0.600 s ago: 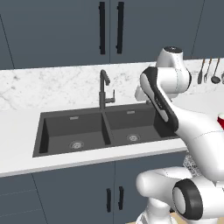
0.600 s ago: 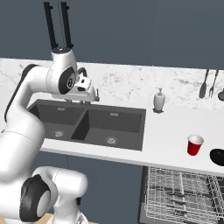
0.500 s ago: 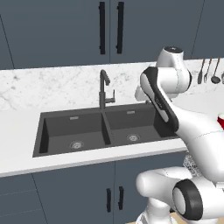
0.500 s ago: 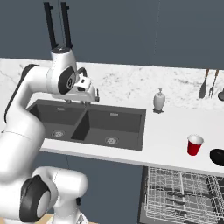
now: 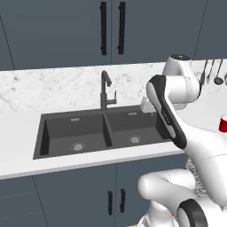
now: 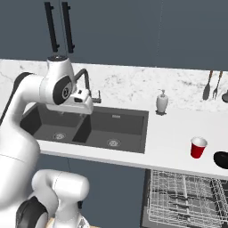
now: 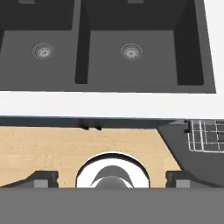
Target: Pick up the cup and bowl from the counter, place them in the dishwasher, and close the dishwasher door.
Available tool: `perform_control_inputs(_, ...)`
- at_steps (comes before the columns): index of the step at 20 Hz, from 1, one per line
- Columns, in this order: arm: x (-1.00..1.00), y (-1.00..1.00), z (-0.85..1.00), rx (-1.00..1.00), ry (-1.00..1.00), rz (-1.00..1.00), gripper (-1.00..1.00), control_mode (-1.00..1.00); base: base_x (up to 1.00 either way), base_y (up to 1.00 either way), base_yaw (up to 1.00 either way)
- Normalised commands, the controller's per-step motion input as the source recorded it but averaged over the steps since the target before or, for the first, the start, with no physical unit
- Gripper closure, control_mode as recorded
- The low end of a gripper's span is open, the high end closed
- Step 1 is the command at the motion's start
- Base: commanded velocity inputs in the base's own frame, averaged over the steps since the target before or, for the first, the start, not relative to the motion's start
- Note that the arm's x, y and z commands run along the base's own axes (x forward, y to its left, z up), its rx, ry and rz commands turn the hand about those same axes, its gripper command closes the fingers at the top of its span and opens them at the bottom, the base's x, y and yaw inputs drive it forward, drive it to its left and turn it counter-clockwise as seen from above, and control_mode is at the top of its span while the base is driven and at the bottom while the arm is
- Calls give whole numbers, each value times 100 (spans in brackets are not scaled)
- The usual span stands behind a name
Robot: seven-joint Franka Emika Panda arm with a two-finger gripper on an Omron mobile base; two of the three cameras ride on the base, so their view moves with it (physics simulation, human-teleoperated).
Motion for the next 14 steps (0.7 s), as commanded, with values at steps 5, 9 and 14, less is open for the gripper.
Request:
perform_control_inputs(5,-72,0,-2,0,-17,0,-100,-100,0,0,0)
perform_control_inputs(9,-83,-1,4,0,-39,0,-100,-100,0,0,0)
perform_control_inputs(14,-76,-1,18,0,-35,0,-100,-100,0,0,0)
